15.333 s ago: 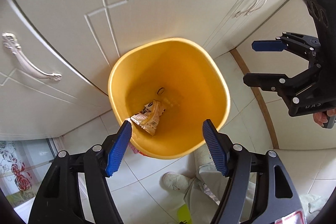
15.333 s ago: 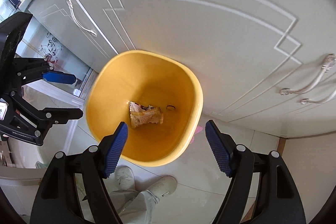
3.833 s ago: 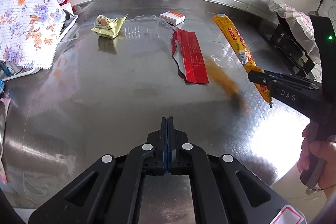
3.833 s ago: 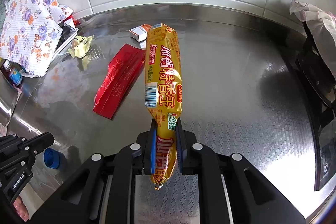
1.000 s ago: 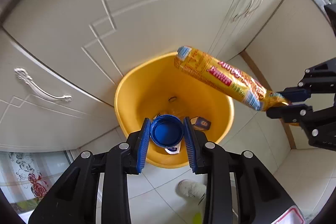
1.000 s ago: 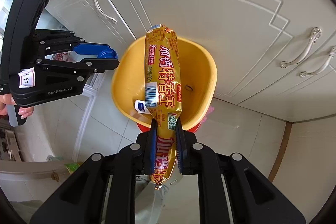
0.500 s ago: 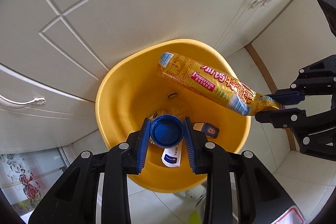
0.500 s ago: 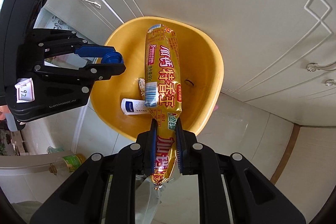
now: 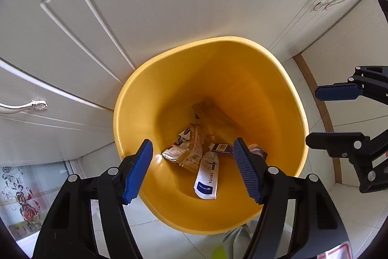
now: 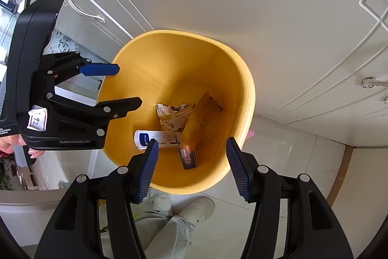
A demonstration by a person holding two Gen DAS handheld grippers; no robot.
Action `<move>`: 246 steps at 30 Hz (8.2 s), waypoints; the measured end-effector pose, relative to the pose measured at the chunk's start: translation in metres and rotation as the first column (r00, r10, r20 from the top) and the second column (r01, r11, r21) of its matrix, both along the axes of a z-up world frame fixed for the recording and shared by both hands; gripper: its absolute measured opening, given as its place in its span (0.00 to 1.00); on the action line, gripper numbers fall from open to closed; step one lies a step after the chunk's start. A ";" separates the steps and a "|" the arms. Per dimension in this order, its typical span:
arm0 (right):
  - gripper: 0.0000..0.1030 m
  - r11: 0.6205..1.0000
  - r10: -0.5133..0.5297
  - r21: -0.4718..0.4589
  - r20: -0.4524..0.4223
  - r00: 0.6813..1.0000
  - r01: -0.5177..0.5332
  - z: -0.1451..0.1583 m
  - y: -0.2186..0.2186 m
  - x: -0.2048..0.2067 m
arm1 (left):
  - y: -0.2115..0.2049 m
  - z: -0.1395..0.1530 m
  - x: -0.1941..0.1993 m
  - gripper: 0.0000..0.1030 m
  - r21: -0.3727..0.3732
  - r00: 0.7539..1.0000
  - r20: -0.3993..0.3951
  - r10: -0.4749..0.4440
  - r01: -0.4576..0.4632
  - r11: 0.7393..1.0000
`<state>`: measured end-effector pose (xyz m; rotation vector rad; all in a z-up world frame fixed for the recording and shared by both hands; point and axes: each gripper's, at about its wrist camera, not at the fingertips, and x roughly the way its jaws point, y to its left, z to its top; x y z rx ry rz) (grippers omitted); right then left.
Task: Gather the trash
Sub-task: 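Raise both open tools from the bin back over the counter, then grasp the yellow snack packet with the left tool while the right tool grasps the red wrapper, then carry the packet and wrapper down over the yellow bin and open both tools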
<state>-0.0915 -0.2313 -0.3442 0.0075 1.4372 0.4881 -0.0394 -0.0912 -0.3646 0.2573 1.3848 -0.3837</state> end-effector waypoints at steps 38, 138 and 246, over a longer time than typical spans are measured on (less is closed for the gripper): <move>0.57 0.993 -0.113 0.011 0.289 0.951 0.114 0.208 0.006 -0.042 | 0.026 0.199 -0.052 0.66 -0.142 0.969 0.242 0.054 -0.020 0.990; 0.27 0.917 -0.364 0.019 0.444 0.819 0.398 0.243 0.023 0.319 | 0.110 0.276 0.343 0.41 -0.275 0.899 0.345 0.269 -0.177 0.945; 0.55 0.997 0.057 -0.043 -0.031 0.998 -0.059 -0.004 0.033 0.018 | 0.018 -0.024 0.003 0.63 -0.051 0.990 -0.140 -0.022 0.015 0.999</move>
